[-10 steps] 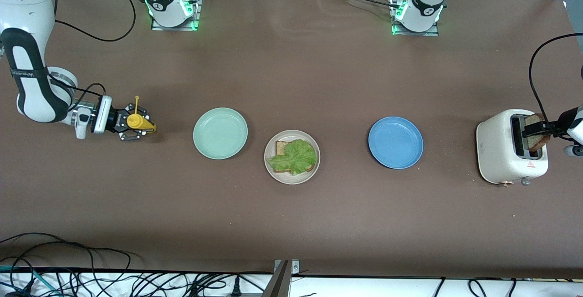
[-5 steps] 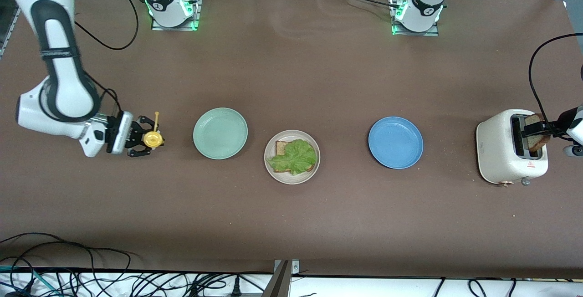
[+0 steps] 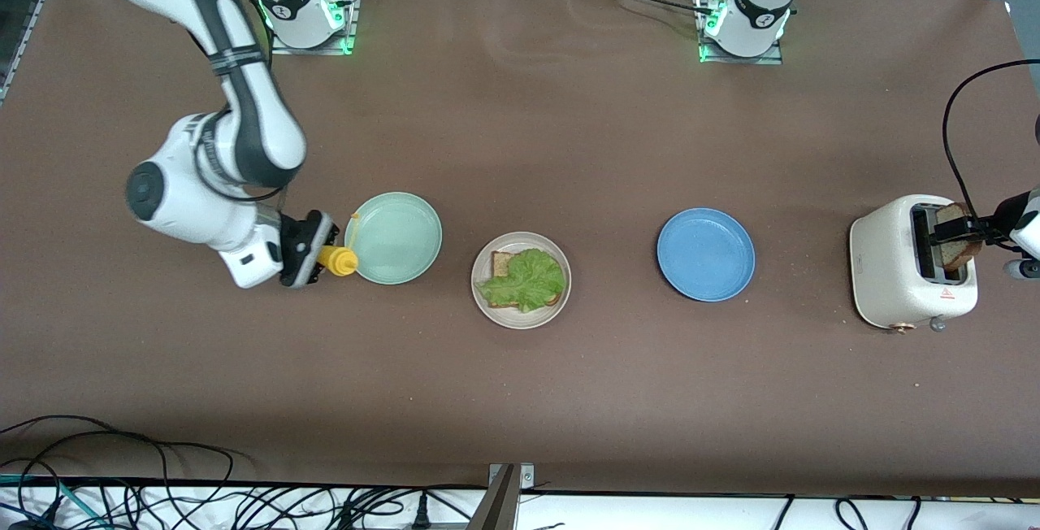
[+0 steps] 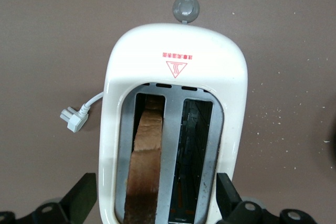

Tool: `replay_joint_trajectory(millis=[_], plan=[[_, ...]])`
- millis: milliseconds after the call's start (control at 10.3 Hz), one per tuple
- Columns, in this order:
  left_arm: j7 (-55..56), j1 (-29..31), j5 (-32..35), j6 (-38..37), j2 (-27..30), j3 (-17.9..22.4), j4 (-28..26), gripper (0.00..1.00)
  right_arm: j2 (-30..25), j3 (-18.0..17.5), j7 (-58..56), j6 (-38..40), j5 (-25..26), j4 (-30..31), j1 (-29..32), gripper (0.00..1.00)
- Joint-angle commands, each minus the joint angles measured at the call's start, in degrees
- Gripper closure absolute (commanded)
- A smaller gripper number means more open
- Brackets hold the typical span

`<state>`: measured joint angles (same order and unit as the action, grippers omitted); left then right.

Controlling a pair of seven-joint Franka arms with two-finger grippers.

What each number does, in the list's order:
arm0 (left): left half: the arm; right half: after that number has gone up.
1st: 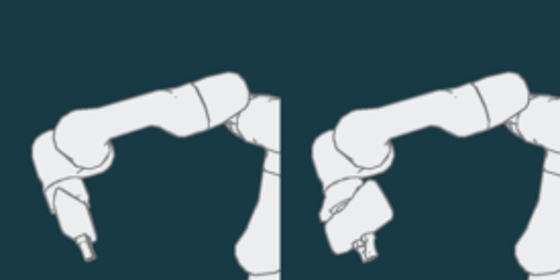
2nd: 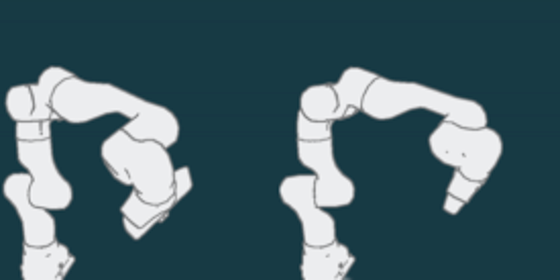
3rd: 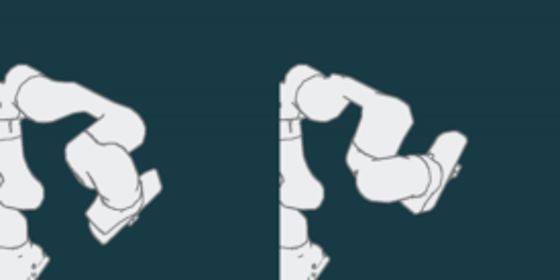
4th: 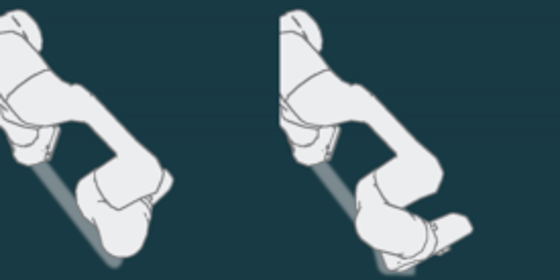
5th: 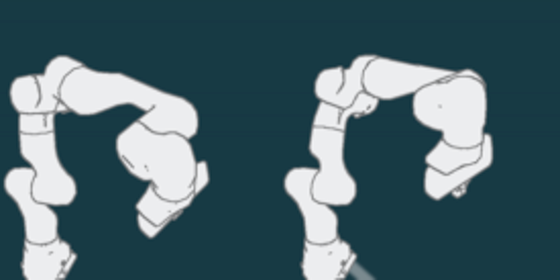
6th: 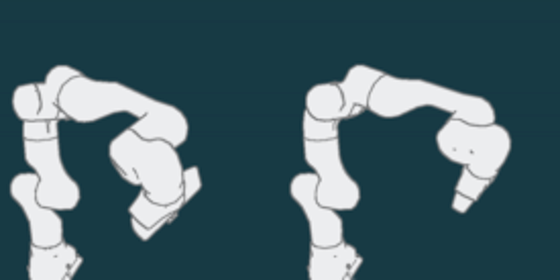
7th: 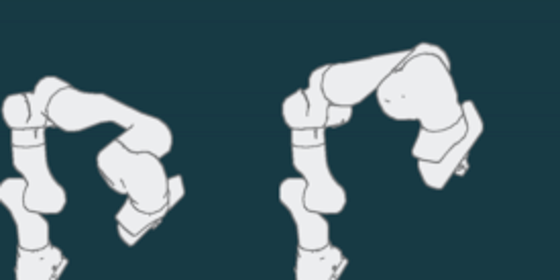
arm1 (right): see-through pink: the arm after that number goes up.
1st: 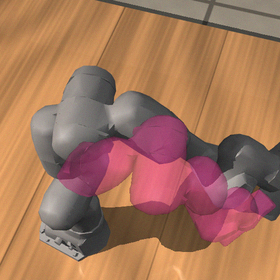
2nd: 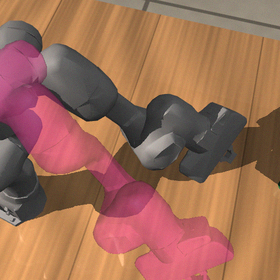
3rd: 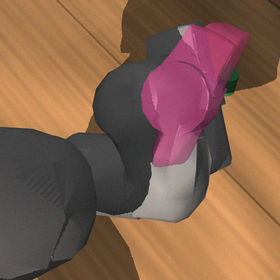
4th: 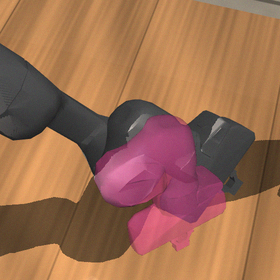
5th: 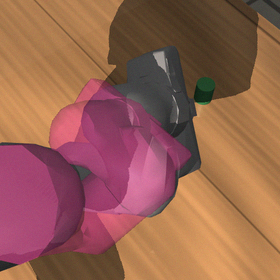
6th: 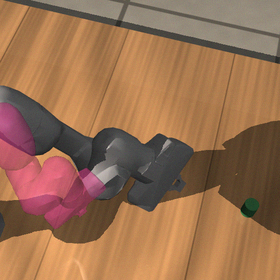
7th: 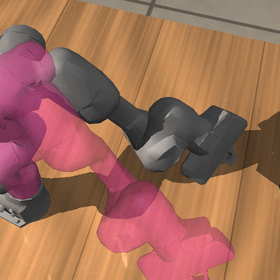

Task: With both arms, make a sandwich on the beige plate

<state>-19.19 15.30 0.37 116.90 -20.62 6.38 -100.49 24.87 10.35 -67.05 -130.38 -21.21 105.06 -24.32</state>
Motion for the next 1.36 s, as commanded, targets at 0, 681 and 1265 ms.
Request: replay_joint_trajectory(millis=[0, 681, 1265], plan=[[-0.15, -0.27, -0.63, -0.44, 0.93, 0.21, -0.67, 0.00, 0.26, 0.55, 16.97, -0.40, 14.02, -1.43, -6.33, 1.00], [-0.15, -0.27, -0.63, -0.44, 0.93, 0.21, -0.67, 0.00, 12.71, 0.64, 45.51, 14.66, 47.44, -16.94, -19.52, 1.00], [-0.15, -0.27, -0.63, -0.44, 0.93, 0.21, -0.67, 0.00, 22.84, 0.73, 54.84, 29.30, 64.77, -25.34, -28.67, 1.00]])
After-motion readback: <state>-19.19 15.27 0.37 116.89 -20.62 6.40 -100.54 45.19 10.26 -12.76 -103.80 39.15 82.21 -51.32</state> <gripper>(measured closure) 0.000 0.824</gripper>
